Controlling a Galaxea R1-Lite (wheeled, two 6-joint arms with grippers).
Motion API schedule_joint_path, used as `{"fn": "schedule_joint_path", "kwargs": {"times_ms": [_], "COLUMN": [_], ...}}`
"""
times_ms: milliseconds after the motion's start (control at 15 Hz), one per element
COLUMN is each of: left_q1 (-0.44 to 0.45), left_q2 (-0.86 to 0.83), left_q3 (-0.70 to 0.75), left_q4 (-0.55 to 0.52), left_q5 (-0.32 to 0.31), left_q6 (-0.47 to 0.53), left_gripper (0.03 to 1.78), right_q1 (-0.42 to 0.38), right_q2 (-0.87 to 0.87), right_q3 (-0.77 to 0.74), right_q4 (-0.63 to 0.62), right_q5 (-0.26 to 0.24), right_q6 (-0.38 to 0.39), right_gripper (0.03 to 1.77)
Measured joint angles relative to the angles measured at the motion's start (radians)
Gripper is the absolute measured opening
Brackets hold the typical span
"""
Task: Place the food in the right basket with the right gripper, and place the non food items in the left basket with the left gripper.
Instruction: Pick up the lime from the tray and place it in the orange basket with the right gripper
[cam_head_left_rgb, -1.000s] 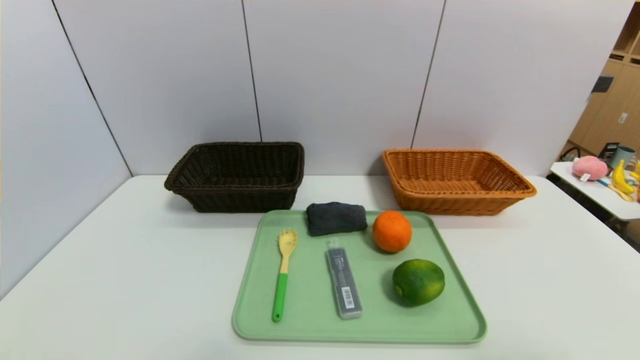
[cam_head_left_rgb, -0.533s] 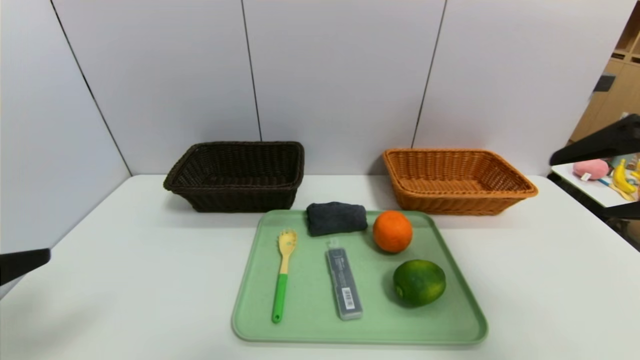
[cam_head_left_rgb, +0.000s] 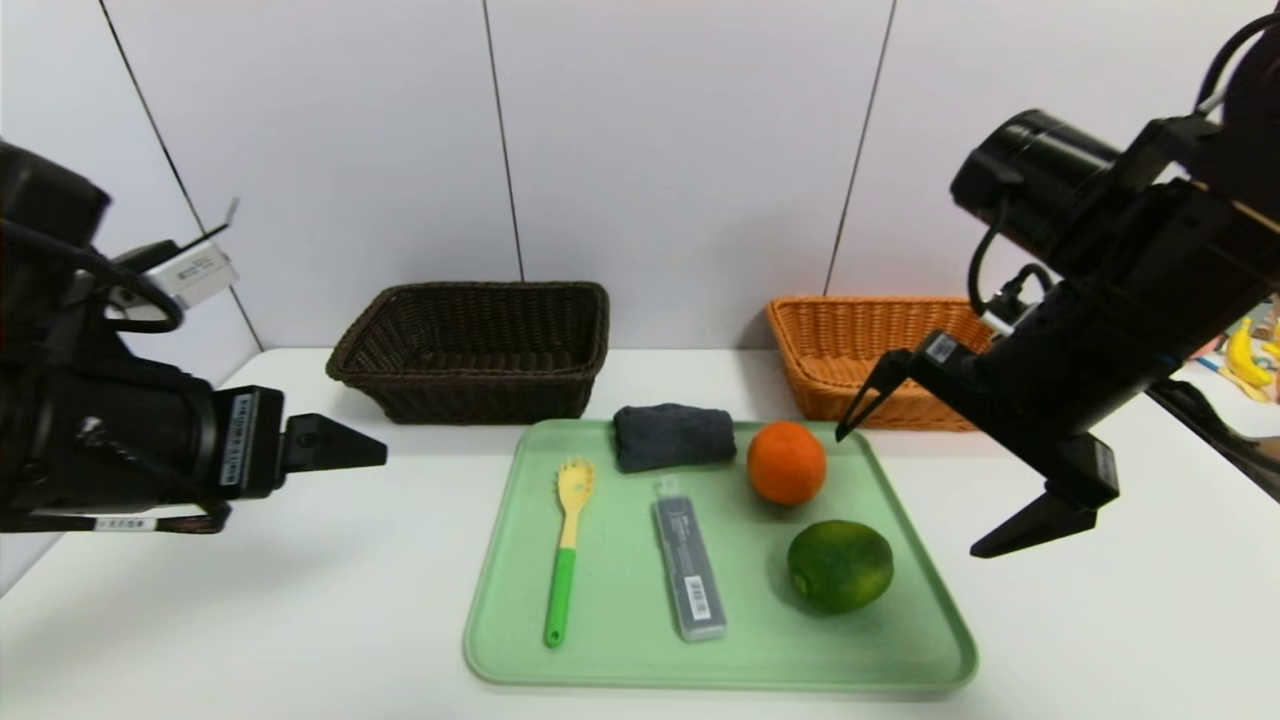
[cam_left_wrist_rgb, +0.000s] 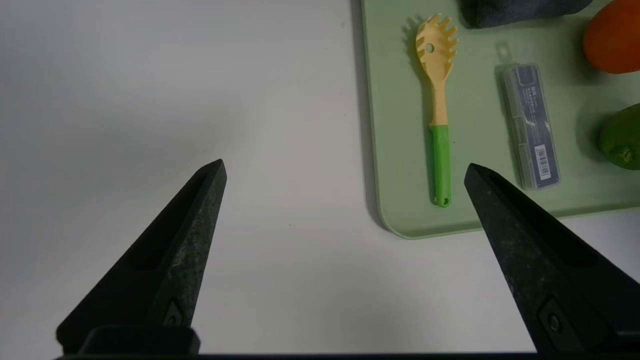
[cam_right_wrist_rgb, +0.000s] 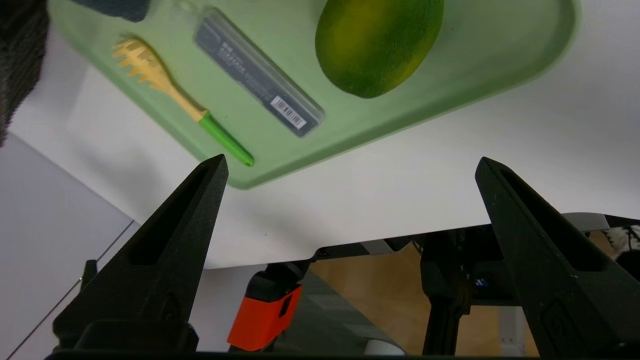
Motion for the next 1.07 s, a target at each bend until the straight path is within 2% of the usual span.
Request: {"fn": "schedule_joint_path", "kwargs": {"times_ms": [267,600,1067], "left_q1": [-0.071,-0.079,-0.08], "left_q2": [0.107,0.137,0.141], "left_q3": [-0.056,-0.056,-0.054], "left_q4": [-0.006,-0.005,-0.005], "left_q5": [0.011,0.009,-0.01], "left_q6": [-0.005,-0.002,-0.001], "left_gripper": [1.69,1.69,1.69], "right_q1": [0.009,0.016,0.024], "right_q2": [0.134,0.233,0.287], "right_q3": [0.001,0.0,-0.002], "right_q4": [0.019,0.027,0.026], "right_q5": [0.001,0.003,0.006], "right_q6": [0.002,0.002,0.002], "right_gripper": [1.71,1.71,1.71]}}
